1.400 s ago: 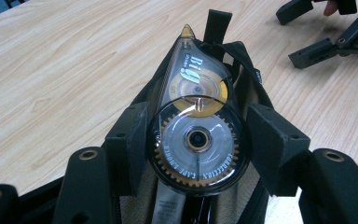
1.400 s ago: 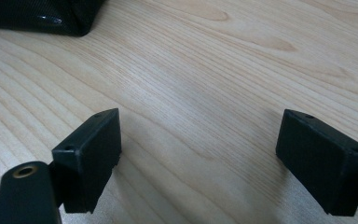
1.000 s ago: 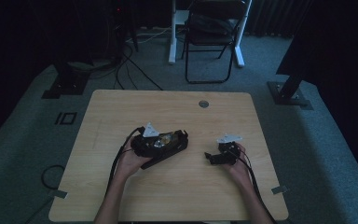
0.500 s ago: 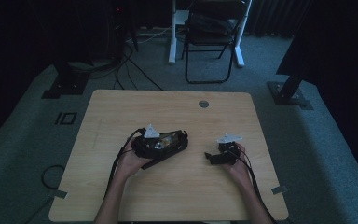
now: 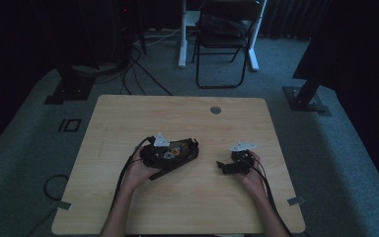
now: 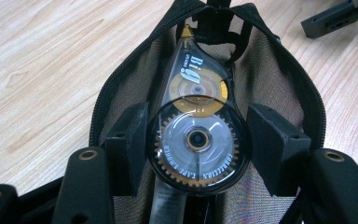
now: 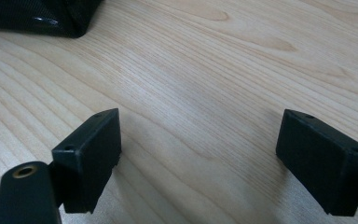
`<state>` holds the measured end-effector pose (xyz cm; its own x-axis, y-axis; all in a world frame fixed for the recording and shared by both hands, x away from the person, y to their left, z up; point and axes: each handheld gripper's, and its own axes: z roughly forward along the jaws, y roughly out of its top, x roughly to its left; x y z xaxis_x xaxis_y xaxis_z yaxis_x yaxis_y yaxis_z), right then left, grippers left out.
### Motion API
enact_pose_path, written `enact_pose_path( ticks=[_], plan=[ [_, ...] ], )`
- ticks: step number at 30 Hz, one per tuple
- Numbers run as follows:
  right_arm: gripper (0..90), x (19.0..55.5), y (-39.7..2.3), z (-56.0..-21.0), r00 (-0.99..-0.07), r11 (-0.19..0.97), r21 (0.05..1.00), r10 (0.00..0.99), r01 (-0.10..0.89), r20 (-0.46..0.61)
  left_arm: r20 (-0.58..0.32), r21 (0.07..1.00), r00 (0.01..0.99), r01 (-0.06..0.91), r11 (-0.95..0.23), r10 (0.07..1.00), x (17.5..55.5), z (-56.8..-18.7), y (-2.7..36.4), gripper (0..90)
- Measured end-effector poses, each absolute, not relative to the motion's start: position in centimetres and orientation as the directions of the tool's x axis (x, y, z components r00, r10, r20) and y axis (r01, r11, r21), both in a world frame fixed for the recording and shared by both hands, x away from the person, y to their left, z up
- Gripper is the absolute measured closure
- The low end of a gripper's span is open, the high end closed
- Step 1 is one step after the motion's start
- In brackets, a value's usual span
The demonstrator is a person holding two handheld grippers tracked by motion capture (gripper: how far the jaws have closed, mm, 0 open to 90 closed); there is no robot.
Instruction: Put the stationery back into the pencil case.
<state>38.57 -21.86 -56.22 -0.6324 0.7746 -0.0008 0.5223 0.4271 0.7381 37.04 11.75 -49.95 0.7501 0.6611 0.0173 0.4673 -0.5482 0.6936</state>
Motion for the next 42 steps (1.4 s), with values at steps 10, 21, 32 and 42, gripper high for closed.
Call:
enact_pose_path(
  ticks=[10, 21, 32, 42],
  plan=[
    [14.1, 38.6, -21.9, -56.2, -0.632, 0.427, 0.738, 0.775, 0.522, -0.001, 0.006, 0.691, 0.749, 0.476, -0.544, 0.663, 37.1, -50.0, 11.7, 41.5],
    [14.1, 38.6, -21.9, -56.2, -0.633, 0.428, 0.738, 0.775, 0.522, -0.001, -0.006, 0.685, 0.761, 0.476, -0.552, 0.649, 37.0, -50.0, 11.7, 41.1],
    [14.0, 38.6, -21.9, -56.2, -0.633, 0.428, 0.738, 0.774, 0.522, -0.001, 0.003, 0.721, 0.757, 0.451, -0.526, 0.653, 36.6, -49.2, 12.0, 38.3],
    [14.0, 38.6, -21.9, -56.2, -0.633, 0.428, 0.738, 0.774, 0.522, -0.001, 0.023, 0.770, 0.746, 0.411, -0.488, 0.666, 35.7, -47.8, 12.4, 41.3]
  ],
)
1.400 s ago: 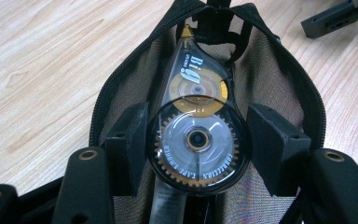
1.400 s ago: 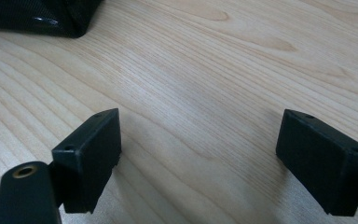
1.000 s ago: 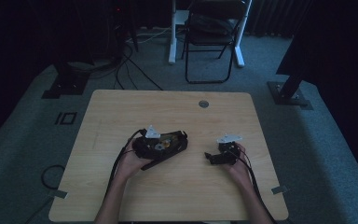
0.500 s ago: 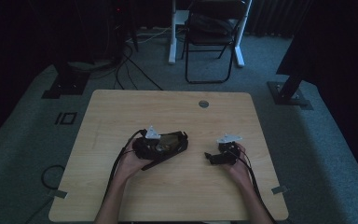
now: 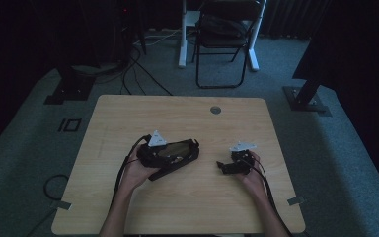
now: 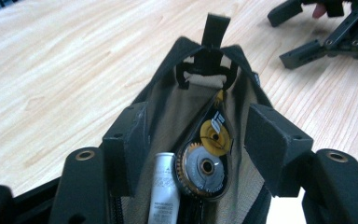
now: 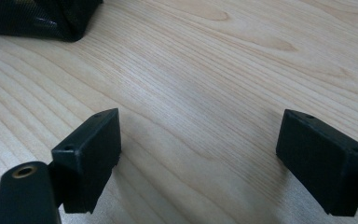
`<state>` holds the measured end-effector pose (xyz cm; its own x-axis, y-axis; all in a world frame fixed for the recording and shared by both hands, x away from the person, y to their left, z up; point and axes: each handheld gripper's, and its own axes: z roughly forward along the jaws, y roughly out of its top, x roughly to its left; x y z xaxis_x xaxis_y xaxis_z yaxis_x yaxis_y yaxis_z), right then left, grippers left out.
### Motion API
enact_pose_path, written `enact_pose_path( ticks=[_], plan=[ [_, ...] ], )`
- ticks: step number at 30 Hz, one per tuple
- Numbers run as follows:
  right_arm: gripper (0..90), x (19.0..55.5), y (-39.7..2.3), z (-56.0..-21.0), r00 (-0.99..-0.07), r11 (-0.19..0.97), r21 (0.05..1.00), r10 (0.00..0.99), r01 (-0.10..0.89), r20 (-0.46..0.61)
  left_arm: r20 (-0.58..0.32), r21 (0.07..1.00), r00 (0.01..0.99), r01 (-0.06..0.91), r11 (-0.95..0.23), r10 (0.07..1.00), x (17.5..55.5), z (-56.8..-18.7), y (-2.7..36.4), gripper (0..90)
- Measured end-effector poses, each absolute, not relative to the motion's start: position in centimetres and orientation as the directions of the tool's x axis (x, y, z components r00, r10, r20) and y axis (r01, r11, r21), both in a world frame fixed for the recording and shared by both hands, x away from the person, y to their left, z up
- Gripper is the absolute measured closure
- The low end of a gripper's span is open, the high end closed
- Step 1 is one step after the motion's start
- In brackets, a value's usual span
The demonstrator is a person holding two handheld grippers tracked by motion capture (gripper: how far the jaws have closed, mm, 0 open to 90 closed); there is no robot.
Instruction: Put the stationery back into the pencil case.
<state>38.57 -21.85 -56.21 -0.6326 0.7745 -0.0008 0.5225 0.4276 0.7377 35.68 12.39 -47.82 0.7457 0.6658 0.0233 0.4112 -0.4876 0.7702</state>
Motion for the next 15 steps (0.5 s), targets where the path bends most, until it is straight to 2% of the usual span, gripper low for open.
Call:
enact_pose_path(
  ticks=[7, 15],
  plan=[
    [14.0, 38.6, -21.9, -56.2, -0.633, 0.428, 0.738, 0.774, 0.522, -0.001, 0.034, 0.783, 0.738, 0.399, -0.477, 0.674, 34.9, -47.4, 12.4, 46.2],
    [14.0, 38.6, -21.9, -56.2, -0.633, 0.428, 0.738, 0.774, 0.522, -0.001, 0.043, 0.804, 0.731, 0.379, -0.458, 0.681, 33.5, -47.2, 11.9, 47.1]
  ],
)
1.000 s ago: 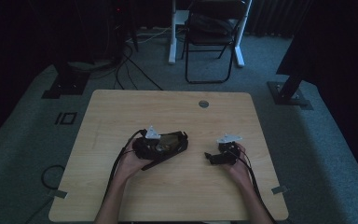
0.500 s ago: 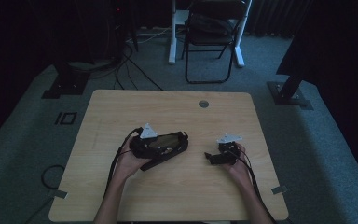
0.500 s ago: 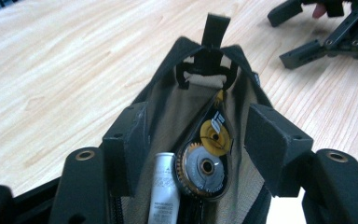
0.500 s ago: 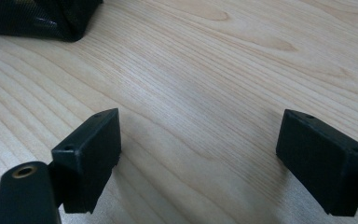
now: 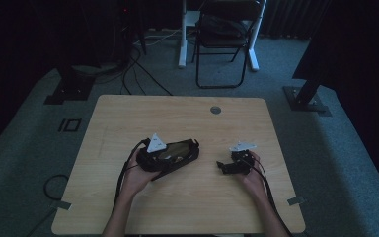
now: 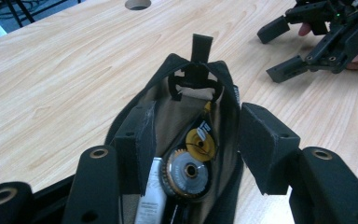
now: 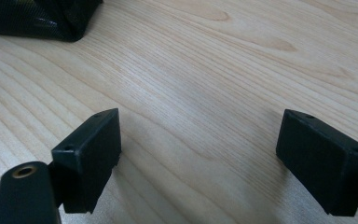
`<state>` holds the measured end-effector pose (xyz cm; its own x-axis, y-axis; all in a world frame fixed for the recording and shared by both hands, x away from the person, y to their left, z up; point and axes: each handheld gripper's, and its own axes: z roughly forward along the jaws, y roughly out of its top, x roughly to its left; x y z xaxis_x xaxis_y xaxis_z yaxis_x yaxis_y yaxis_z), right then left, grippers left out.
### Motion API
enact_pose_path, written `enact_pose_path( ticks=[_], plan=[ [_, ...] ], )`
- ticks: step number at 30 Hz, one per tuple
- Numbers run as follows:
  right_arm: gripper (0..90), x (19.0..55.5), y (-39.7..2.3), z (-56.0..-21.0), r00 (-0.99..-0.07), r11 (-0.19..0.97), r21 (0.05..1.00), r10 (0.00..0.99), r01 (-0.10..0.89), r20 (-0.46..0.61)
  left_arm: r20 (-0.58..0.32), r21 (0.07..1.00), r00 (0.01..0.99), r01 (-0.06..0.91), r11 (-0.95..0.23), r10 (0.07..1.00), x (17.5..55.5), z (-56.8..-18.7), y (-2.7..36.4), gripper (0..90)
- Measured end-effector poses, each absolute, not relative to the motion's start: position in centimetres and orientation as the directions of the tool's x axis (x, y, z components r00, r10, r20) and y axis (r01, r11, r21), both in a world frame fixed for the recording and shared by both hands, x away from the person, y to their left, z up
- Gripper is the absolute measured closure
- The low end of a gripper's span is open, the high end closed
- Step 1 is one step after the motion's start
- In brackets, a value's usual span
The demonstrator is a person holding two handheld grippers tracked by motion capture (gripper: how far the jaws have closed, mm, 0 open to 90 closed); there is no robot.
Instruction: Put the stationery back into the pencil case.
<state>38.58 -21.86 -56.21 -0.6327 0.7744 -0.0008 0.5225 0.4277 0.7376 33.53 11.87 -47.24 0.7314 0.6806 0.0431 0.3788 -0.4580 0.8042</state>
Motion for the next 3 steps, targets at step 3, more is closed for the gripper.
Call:
enact_pose_path(
  ticks=[3],
  plan=[
    [14.0, 38.59, -21.89, -56.21, -0.633, 0.426, 0.738, 0.774, 0.523, 0.001, 0.044, 0.805, 0.727, 0.381, -0.456, 0.685, 33.38, -47.24, 11.81, 47.1]
  ],
)
